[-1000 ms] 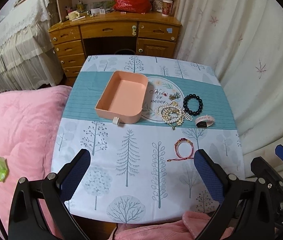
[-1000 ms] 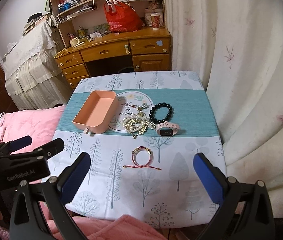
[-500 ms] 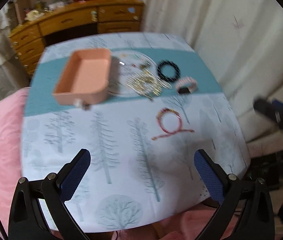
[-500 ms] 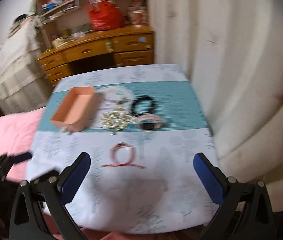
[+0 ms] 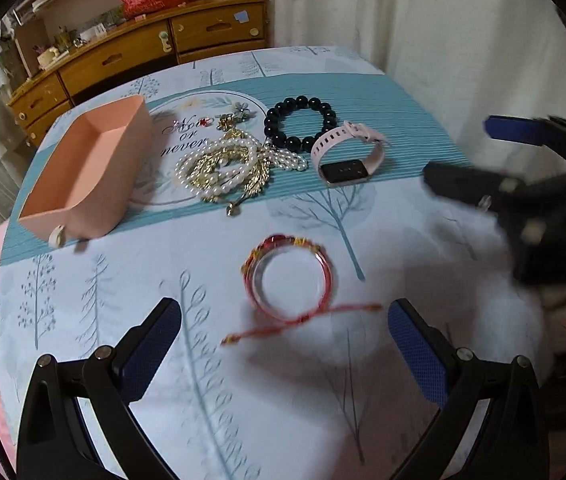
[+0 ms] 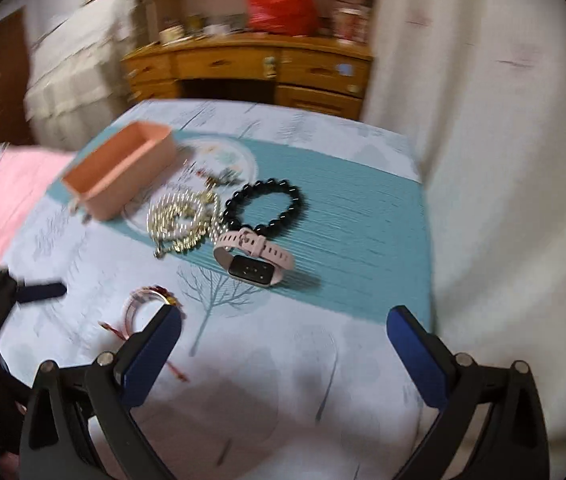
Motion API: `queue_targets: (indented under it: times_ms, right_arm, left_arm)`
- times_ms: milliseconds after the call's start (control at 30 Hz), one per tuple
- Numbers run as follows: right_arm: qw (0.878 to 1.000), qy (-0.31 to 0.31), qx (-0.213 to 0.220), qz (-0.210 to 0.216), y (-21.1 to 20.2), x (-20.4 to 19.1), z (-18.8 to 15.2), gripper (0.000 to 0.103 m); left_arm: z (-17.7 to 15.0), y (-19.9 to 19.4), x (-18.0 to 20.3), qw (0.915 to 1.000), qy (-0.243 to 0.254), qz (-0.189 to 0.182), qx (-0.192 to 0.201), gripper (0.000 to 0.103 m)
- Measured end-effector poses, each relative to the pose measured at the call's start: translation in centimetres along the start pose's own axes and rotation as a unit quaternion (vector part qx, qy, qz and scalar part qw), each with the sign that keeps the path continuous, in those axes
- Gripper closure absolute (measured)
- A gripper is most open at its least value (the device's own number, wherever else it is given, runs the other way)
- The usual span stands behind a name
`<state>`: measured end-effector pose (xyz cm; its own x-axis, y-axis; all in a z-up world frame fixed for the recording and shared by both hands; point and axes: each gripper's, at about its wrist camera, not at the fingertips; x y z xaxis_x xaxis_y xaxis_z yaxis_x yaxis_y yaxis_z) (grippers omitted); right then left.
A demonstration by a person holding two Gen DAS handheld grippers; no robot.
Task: Organize jewelry
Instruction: 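Grasp the red bead bangle with the left gripper while the right gripper grasps the pink watch, then carry the bangle into the pink box with the left gripper while the right drops the watch in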
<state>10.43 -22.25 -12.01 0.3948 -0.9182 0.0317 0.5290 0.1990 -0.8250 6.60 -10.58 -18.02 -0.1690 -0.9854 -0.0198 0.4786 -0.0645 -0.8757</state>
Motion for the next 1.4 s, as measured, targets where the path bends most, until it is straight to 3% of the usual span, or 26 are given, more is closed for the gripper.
queue_targets:
  times_ms: [100,267,400,600,667,733,900,1033,1100,1167,1233,1300,1333,1400]
  right_arm:
    - [0.998,-0.044,0.005,0.041,3.0,0.1,0.0,0.0]
    - [0.996,-0.038,0.003,0.086,6.0,0.4,0.2,0.0]
    - [0.994,-0.053,-0.01,0.1,7.8,0.1,0.3,0.009]
    - [0.993,-0.042,0.0,0.114,9.1,0.4,0.9,0.02]
    - [0.993,-0.033,0.001,0.116,9.7,0.7,1.3,0.024]
    - [0.993,-0.028,-0.002,0.116,10.1,0.8,1.5,0.034]
    - [0.992,-0.035,-0.003,0.12,10.3,0.6,1.4,0.045]
    - [0.992,-0.032,-0.012,0.121,10.2,0.3,1.6,0.06]
    - [0.993,-0.027,-0.013,0.111,10.1,0.1,1.6,0.075]
    - [0.993,0.001,-0.023,0.112,10.1,0.4,1.7,0.076]
    - [0.986,0.07,-0.042,0.146,10.3,1.4,1.9,0.08]
    - [0.965,0.173,-0.059,0.187,10.8,2.9,1.7,0.081]
    - [0.955,0.213,-0.066,0.198,11.0,3.4,1.4,0.087]
    - [0.94,0.262,-0.071,0.206,11.1,3.9,0.9,0.091]
  left_arm:
    - [0.6,1.6,0.3,0.9999,-0.009,0.011,-0.009,0.001]
    - [1.5,3.6,0.3,0.9989,-0.023,0.024,-0.033,0.007]
    - [1.9,5.0,0.2,0.9965,-0.028,0.037,-0.07,0.02]
    - [2.3,5.0,0.1,0.9963,-0.043,0.008,-0.074,0.043]
    - [2.3,5.0,0.2,0.9963,-0.038,0.006,-0.077,0.043]
    - [2.4,4.9,0.2,0.9961,-0.038,0.005,-0.08,0.044]
    - [2.7,5.0,-0.3,0.9952,-0.044,0.003,-0.088,0.044]
    - [3.0,4.8,-1.5,0.993,-0.08,-0.005,-0.087,0.044]
    - [3.2,4.2,-2.4,0.9919,-0.099,0.0,-0.079,0.044]
    - [3.5,3.5,-3.1,0.9913,-0.11,0.012,-0.071,0.044]
    - [3.6,2.5,-3.9,0.9893,-0.128,0.015,-0.068,0.044]
    - [3.7,1.4,-4.9,0.9861,-0.152,0.01,-0.068,0.044]
    - [3.9,0.7,-5.2,0.9842,-0.163,0.006,-0.068,0.044]
    - [3.9,-0.6,-6.5,0.9826,-0.175,0.003,-0.062,0.044]
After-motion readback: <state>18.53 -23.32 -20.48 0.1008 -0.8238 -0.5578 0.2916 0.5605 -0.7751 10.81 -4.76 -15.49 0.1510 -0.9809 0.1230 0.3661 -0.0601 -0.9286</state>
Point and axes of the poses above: each gripper's, at about its wrist camera, not at the fingertips, and y roughly the way its jaws point, x to its right, z to its top, and after that the axes turned 3 degrees about y, right-handed
